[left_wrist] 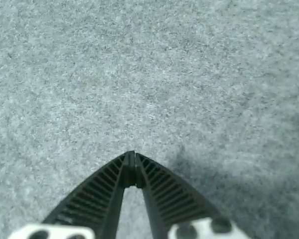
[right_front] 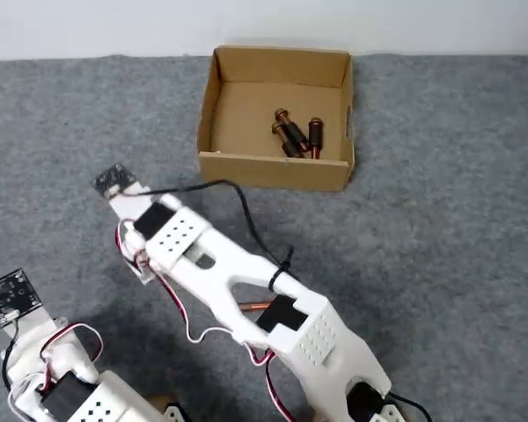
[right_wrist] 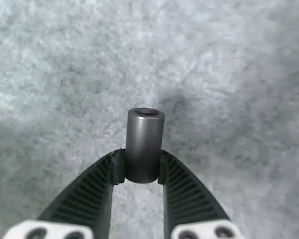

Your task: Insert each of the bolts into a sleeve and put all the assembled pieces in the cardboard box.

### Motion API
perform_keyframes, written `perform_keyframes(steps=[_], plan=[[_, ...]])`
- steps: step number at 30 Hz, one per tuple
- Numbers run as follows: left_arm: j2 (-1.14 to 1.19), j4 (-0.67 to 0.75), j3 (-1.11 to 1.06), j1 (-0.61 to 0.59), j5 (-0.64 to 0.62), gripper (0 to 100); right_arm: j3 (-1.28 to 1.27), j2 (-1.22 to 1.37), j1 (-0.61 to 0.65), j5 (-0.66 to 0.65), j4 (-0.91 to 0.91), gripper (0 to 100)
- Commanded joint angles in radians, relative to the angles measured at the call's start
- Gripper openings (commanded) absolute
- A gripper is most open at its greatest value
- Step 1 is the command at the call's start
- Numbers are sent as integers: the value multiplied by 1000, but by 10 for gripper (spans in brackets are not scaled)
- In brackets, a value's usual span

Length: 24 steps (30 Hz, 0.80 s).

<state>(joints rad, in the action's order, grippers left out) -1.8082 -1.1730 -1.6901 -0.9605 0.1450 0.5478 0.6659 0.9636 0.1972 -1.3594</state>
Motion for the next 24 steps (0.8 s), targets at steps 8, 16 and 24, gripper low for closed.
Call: perform_keyframes(steps=[8,16,24], plan=[[-11,3,7,-2,3,5,229,-131,-127,115,-334,9],[-11,3,7,-2,0,5,213,-302,-223,204,-437,8],[-11,-60,7,95,-2,5,-51,-542,-312,209,-435,8]])
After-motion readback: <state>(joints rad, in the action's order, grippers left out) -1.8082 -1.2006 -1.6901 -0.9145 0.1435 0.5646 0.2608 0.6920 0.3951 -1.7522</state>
